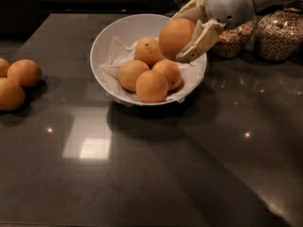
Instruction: Pick orange from white bowl
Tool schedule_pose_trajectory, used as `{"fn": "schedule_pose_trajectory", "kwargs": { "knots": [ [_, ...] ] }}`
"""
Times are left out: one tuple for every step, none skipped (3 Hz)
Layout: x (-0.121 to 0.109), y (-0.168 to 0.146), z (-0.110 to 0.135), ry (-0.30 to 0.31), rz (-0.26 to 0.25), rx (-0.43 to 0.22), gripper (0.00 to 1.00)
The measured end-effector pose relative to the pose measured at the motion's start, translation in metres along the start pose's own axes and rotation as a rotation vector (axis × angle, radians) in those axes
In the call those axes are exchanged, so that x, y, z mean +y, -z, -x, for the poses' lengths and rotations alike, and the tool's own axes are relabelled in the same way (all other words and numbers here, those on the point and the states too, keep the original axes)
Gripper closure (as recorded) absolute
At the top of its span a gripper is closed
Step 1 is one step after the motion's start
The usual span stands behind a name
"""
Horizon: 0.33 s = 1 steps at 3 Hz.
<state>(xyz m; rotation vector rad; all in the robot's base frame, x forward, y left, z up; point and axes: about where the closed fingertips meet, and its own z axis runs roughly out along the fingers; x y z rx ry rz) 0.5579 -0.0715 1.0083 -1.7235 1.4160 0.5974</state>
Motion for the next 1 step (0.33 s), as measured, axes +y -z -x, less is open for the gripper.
{"fn": "schedule_pose_trajectory", "kwargs": {
  "knots": [
    [0.0000, -0.0001, 0.0001, 0.000, 0.000, 0.000, 1.00]
  ]
}}
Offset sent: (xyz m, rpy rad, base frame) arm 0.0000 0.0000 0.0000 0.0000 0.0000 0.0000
